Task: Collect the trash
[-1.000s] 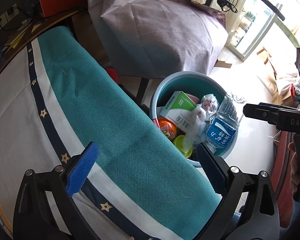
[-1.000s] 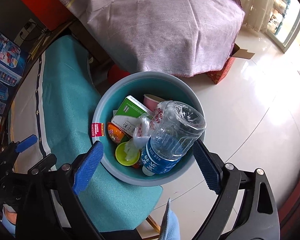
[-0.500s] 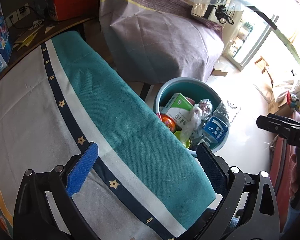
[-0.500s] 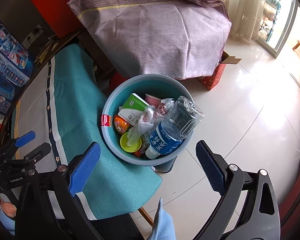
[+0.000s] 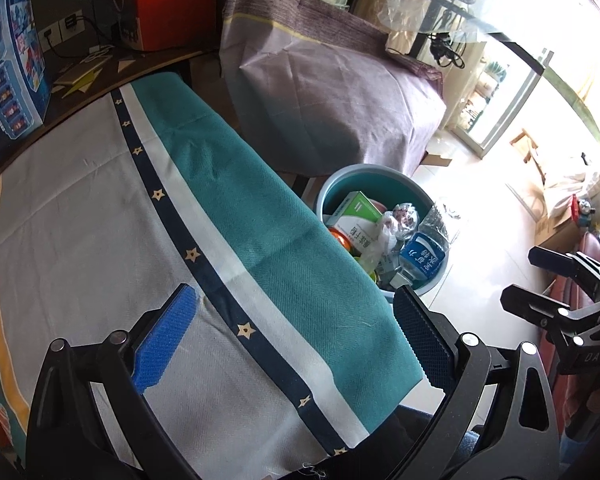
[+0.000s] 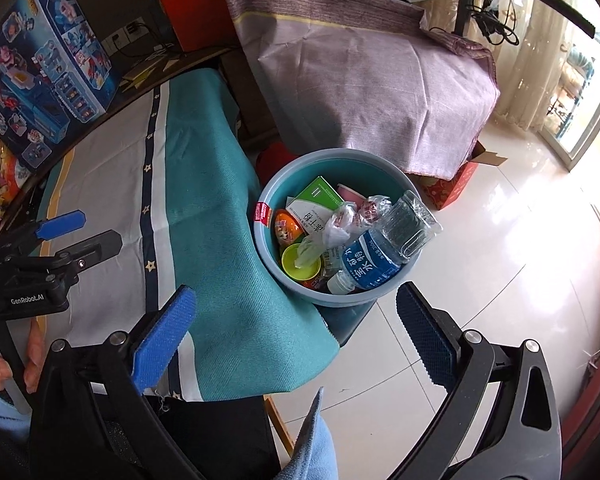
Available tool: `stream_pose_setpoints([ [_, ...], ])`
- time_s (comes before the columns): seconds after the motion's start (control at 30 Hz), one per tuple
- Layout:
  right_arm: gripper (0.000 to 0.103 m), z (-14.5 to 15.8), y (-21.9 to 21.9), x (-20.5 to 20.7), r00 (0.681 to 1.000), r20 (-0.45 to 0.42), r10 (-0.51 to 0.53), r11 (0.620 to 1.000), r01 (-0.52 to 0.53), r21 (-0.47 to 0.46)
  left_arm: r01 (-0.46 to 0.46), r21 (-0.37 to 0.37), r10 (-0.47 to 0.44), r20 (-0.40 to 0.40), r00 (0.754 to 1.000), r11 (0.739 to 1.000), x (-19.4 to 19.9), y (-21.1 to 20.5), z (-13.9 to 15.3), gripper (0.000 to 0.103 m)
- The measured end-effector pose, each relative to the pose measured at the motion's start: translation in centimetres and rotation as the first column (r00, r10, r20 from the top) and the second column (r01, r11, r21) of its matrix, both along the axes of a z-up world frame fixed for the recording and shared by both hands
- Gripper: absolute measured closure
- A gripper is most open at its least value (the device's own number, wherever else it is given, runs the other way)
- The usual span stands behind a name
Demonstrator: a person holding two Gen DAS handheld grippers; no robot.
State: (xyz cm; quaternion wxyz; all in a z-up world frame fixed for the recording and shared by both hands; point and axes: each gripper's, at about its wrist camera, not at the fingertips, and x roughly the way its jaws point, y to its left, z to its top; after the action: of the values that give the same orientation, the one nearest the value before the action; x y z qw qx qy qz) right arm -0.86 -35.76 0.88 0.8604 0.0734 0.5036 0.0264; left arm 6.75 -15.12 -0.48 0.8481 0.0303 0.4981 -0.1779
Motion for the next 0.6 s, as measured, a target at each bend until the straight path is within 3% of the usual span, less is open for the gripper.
stream_pose_setpoints([
  [0.27, 0.007, 1.0, 2.0, -3.1, 0.998, 0.049, 0.044, 0.998, -0.041, -0.043, -0.027, -0.014, 0.028, 0.035, 0.999, 1.0, -2.9, 1.1, 1.6, 0.004],
  [0.6, 0.007, 2.0, 3.5, -3.5, 0.994, 0.073, 0.076, 0.996, -0.072, -0.05, -0.022, -0.015, 0.023, 0.054, 0.998, 1.0, -4.7, 2.1, 2.0, 0.004],
])
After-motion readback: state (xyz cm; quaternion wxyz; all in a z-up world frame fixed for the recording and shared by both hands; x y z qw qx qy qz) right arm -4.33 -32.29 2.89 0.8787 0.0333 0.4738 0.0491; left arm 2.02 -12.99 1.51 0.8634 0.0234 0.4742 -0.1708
